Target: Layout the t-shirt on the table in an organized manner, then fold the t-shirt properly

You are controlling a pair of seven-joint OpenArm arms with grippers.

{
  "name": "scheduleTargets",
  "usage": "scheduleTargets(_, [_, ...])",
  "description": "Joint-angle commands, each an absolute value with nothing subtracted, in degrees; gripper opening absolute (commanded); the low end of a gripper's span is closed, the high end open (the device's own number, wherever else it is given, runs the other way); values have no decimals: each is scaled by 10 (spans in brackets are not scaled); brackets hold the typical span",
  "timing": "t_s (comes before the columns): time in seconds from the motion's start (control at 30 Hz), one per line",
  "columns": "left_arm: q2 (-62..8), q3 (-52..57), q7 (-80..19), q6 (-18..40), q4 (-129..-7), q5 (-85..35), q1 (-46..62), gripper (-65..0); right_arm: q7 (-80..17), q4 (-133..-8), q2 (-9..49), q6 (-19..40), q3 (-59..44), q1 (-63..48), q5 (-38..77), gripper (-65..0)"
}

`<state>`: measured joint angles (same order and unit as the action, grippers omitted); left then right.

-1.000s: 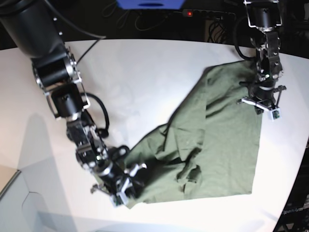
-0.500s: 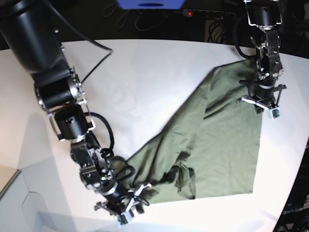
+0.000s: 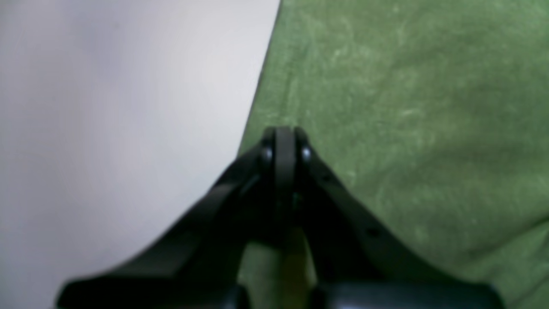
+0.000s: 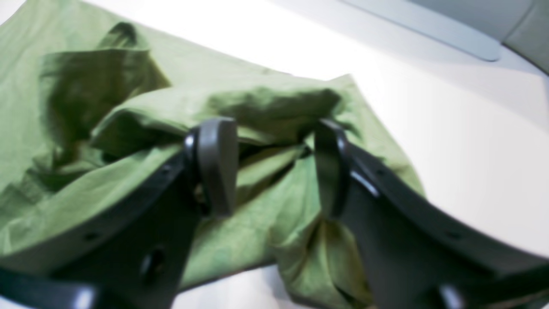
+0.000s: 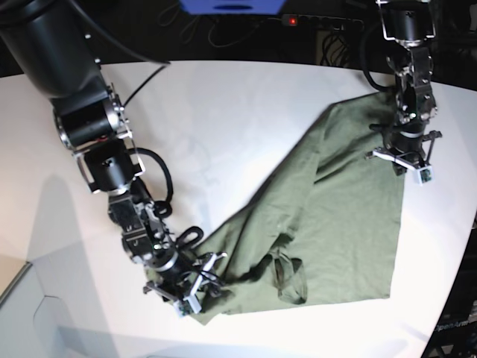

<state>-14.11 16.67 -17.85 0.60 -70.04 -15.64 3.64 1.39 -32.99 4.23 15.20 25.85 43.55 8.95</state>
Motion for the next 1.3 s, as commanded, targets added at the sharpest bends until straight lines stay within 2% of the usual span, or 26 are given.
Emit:
scheduleTargets(0.0, [-143, 167, -211, 2, -699, -154, 39, -648, 30, -339, 39, 152, 256, 450, 93, -319])
scheduleTargets(0.13, [-143, 167, -211, 2, -697, -154, 39, -648, 29, -339, 22, 152, 250, 437, 95, -231])
scheduleTargets(0.2, [-143, 167, -210, 2, -694, -154, 38, -648, 18, -342, 9, 152, 250, 415, 95, -212])
scheduleTargets(0.43, [-165, 167, -210, 2, -694, -150, 33, -648, 19, -359, -5, 152, 234, 355, 95, -215])
scheduleTargets(0.63, [-227, 170, -208, 2, -648, -155, 15, -648, 14, -485, 27, 152, 235, 278, 95, -215])
scheduleTargets(0.77, [-235, 238, -208, 3, -645, -155, 1, -648, 9, -571, 45, 152, 235, 228, 95, -215])
scheduleTargets(0.9, [-236, 281, -215, 4, -677, -155, -24, -648, -36, -651, 55, 152, 224, 193, 95, -215])
scheduleTargets(1.03, [-227, 280, -225, 4, -750, -155, -26, -648, -83, -722, 53, 154, 203, 159, 95, -215])
scheduleTargets(1.27, [-135, 295, -324, 4, -884, -150, -14, -648, -98, -740, 5, 155, 202, 141, 96, -211])
